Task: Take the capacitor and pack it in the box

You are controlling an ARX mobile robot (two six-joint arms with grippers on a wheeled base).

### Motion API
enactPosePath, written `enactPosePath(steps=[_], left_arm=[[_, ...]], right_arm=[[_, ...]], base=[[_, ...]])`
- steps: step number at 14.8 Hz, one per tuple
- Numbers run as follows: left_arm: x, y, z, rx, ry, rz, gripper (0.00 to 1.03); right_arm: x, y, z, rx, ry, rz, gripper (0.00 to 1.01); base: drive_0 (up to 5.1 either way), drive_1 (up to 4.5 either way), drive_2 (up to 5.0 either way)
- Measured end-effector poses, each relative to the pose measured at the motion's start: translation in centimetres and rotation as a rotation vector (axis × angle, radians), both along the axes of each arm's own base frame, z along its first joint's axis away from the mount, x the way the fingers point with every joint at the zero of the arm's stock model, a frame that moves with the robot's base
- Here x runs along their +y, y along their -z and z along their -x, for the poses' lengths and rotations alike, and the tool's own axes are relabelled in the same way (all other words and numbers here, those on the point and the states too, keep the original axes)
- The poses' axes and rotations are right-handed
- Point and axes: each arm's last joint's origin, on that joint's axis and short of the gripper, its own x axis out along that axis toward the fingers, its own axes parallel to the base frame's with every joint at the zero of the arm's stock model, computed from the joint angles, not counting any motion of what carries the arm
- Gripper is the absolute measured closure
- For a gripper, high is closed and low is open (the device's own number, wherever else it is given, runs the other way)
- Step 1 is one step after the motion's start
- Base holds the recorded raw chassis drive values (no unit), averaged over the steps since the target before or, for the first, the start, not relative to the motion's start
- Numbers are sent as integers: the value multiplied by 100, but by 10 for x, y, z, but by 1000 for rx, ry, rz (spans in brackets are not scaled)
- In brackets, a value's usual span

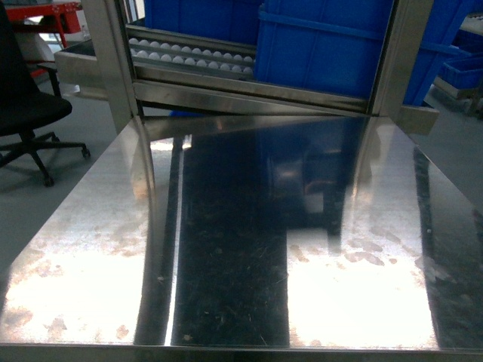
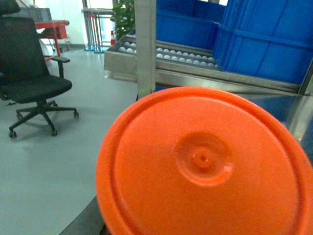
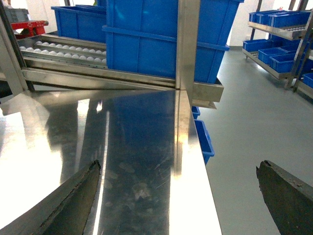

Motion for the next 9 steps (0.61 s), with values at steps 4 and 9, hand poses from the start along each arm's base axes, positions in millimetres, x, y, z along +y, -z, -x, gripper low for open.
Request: enactPosePath(steps=[4,9], left_arm=[[0,0,0,-4,0,-1,59],[0,0,0,-4,0,-1,59]], right_arm=[[0,0,0,0,0,0,3],[0,0,0,0,0,0,3]], base=[[0,0,0],[0,0,0]])
